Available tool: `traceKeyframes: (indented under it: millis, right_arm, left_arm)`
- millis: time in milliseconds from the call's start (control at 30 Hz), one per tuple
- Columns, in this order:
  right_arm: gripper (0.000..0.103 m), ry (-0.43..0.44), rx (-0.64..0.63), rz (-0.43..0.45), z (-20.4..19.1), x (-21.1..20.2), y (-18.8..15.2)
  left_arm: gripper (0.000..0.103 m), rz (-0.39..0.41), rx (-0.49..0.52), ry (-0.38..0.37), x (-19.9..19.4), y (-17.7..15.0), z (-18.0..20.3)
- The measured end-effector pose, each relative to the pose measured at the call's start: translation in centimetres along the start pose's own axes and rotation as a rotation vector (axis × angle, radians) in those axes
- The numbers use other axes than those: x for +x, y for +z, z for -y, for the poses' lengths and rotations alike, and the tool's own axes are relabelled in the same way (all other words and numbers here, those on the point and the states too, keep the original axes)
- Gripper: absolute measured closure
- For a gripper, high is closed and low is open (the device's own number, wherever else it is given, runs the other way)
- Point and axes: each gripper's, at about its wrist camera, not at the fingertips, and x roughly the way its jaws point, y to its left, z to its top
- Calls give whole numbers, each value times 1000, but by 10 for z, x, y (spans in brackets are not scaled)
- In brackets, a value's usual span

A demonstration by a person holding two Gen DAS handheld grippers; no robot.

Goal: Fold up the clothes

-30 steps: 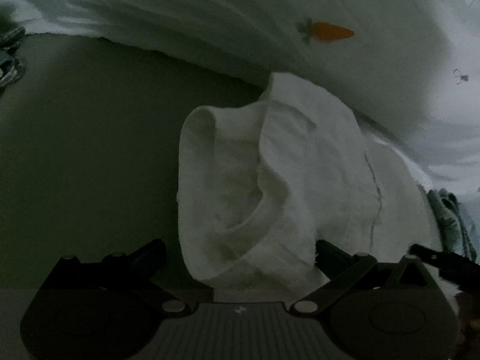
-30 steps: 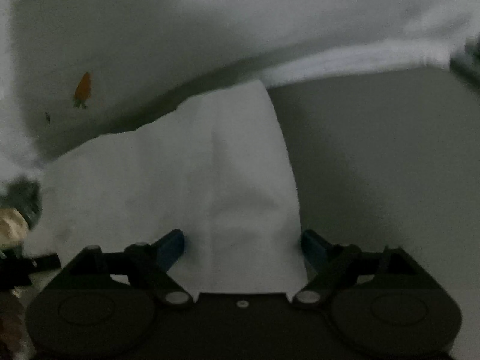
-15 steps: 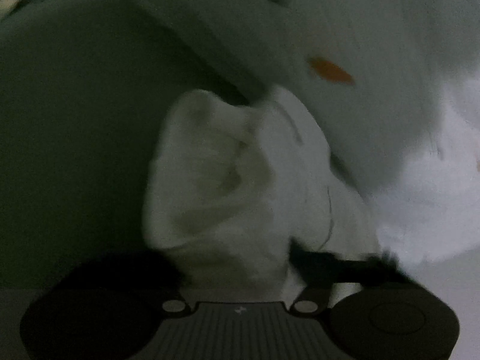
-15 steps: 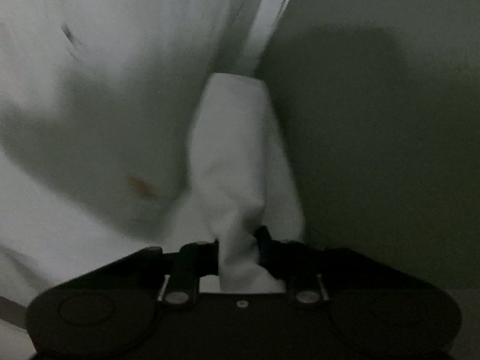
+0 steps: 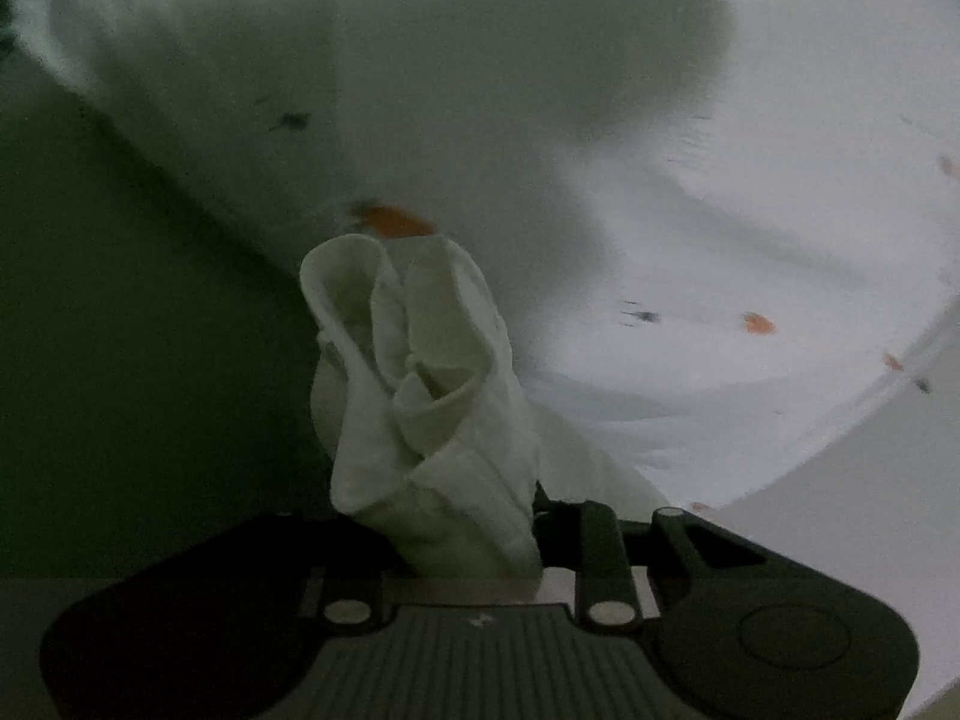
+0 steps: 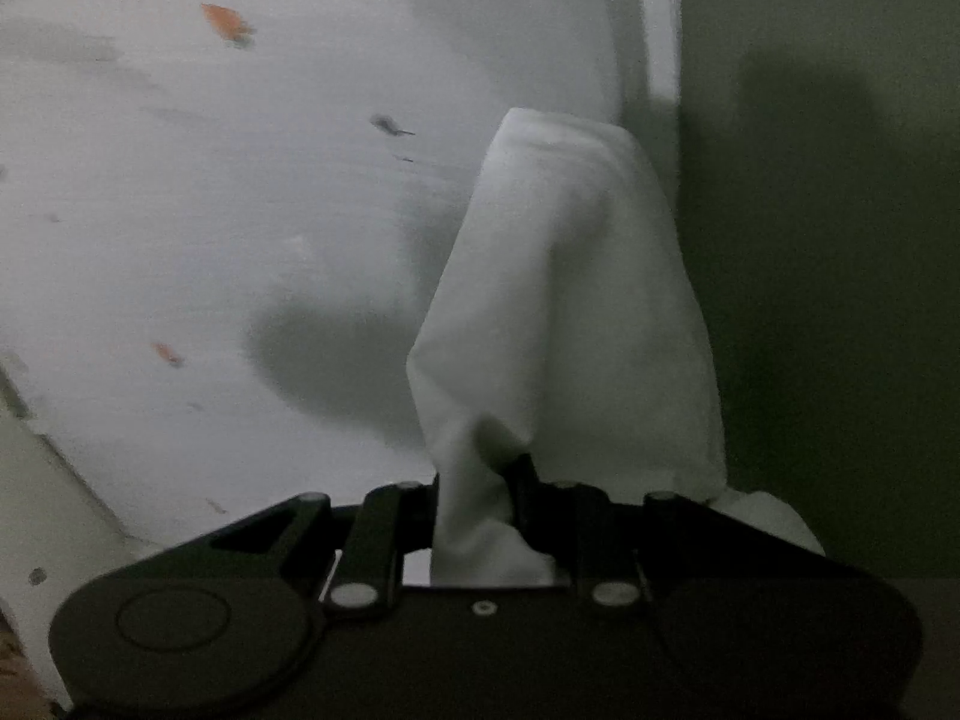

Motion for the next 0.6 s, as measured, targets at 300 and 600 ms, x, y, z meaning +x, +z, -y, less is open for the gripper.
traceKeyframes:
  millis: [300, 600]
  right_arm:
    - [84, 31, -117, 130, -58, -104, -51]
    - [84, -2, -142, 228, -115, -203, -56]
  left_arm:
    - [74, -34, 108, -165, -37, -50, 58]
    - [74, -126, 145, -203, -30, -111, 155]
